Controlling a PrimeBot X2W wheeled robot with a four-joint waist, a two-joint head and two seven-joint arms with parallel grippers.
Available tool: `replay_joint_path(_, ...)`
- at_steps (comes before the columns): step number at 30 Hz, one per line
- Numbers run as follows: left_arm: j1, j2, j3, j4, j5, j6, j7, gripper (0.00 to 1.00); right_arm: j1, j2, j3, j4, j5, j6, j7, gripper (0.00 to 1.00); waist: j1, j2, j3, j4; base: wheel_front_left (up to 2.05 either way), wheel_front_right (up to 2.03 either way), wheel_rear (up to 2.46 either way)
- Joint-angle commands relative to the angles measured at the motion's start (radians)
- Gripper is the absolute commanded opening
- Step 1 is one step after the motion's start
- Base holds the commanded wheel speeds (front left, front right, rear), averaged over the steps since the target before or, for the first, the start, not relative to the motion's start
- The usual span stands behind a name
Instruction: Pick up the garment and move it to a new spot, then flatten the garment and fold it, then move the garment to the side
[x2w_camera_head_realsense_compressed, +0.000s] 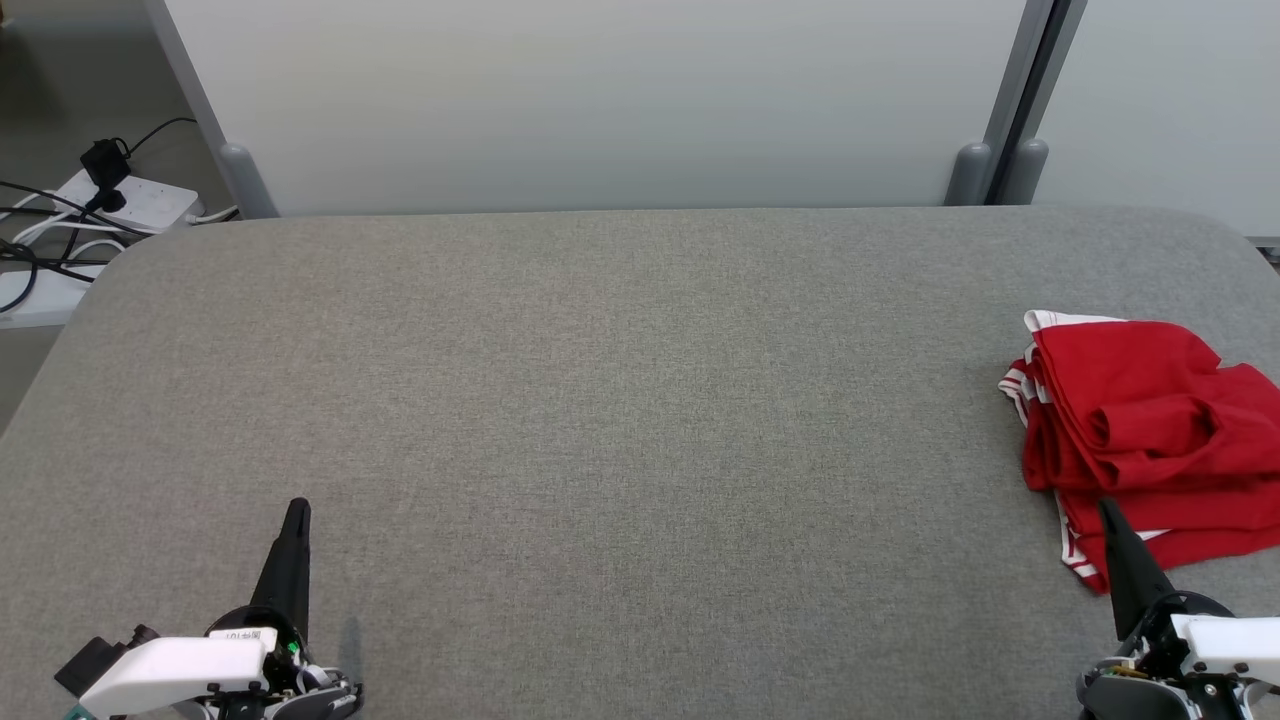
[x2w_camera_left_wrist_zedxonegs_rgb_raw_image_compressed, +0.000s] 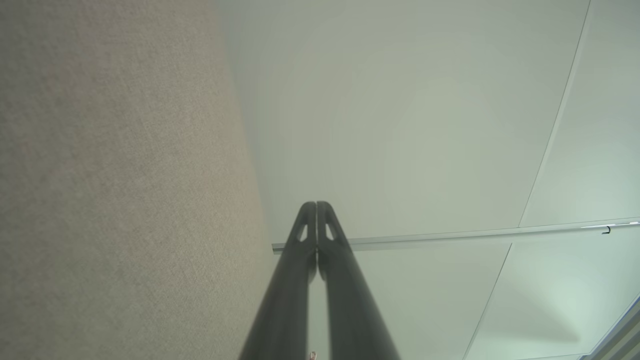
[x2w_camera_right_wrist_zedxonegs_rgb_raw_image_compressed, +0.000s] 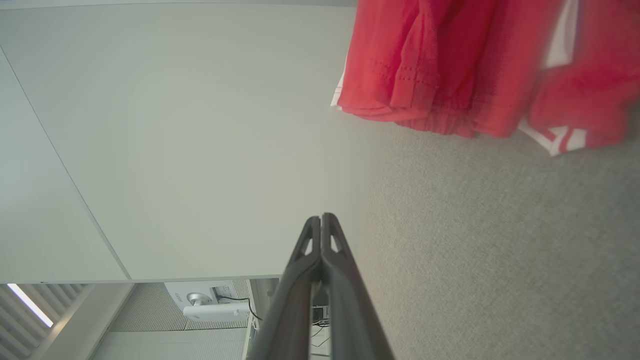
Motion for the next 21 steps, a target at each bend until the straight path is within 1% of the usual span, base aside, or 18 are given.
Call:
replay_joint_path(1, -0.057, 0.009, 0.032, -0.023, -0.006, -0.008, 0.005, 0.0, -0.045, -0.015, 0.015, -0.027, 0.009, 0.0, 0.006, 0.0, 0.0, 0.0, 0.0, 0.0, 0.0, 0.0, 0.0)
replay_joint_path(21, -0.058, 0.008, 0.034, -0.023, -0.005, -0.008, 0.006, 0.0, -0.045, -0.014, 0.014, -0.027, 0.008, 0.0, 0.007, 0.0, 0.0, 0.0, 0.0, 0.0, 0.0, 0.0, 0.0)
